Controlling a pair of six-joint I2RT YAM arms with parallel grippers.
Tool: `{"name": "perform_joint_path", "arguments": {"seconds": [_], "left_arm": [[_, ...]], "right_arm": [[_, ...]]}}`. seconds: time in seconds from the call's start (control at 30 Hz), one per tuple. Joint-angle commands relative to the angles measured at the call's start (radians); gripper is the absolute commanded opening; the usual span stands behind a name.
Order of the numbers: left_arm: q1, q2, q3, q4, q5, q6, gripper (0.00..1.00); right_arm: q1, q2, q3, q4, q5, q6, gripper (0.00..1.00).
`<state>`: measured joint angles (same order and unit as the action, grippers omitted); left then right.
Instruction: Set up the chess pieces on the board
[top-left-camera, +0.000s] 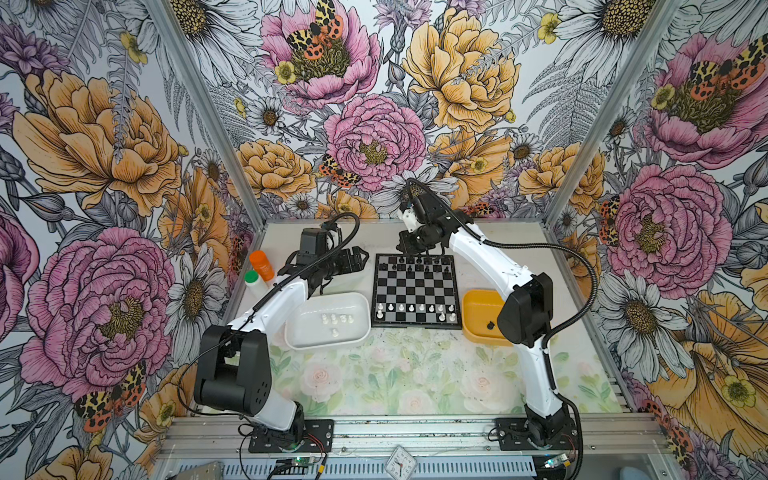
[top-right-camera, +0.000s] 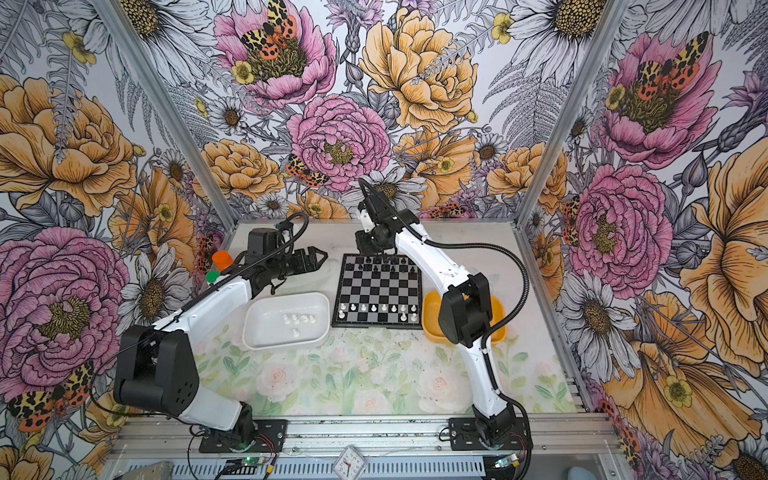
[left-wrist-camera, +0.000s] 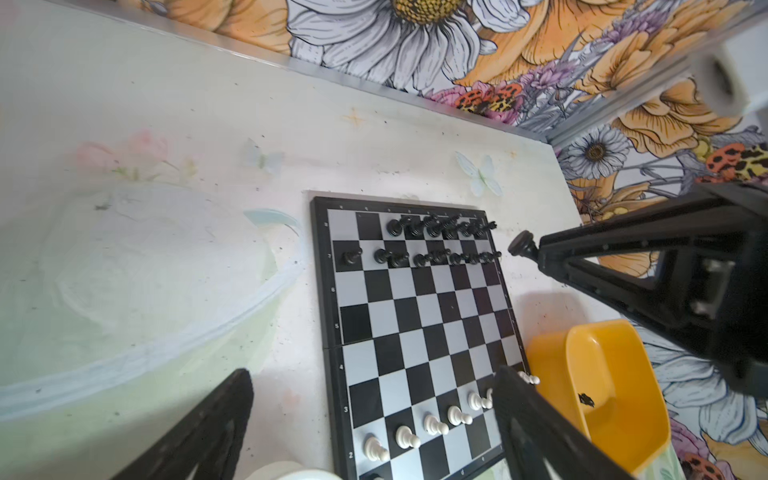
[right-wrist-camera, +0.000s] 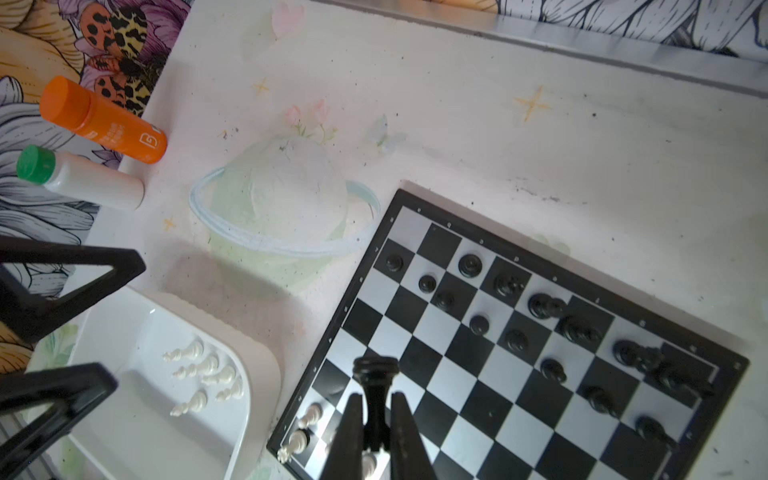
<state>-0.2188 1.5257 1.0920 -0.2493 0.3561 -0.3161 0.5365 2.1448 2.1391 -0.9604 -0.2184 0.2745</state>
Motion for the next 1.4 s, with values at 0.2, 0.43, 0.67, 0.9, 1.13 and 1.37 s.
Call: {"name": "perform_joint_path", "arguments": {"seconds": [0.2,0.43,0.67,0.9,1.13,1.37], "left_arm": [[-0.075,0.070,-0.004,0.243,0.259,-0.171,0.88],[-0.103,0.083,-0.038,0.408,0.376,-0.297,0.83],[-0.170,0.089,-0.021,0.417,0.373,-0.318,0.76],[-0.220,0.107,0.000,0.418,0.377,-0.334,0.65],[-0.229,0.108,-0.032,0.485,0.388,-0.377,0.53],[-0.239,0.116,-0.040,0.502,0.392,-0.390,0.50]], "right_arm": [[-0.040,-0.275,-0.242,-0.009,-0.129,0.013,0.11],[-0.041,-0.364,-0.313,-0.009,-0.213,0.026,0.11],[-0.041,-0.409,-0.364,-0.009,-0.212,0.038,0.12],[-0.036,-0.431,-0.389,-0.009,-0.231,0.026,0.11],[-0.036,-0.436,-0.393,-0.009,-0.241,0.025,0.11],[-0.036,-0.426,-0.393,-0.011,-0.229,0.026,0.12]]}}
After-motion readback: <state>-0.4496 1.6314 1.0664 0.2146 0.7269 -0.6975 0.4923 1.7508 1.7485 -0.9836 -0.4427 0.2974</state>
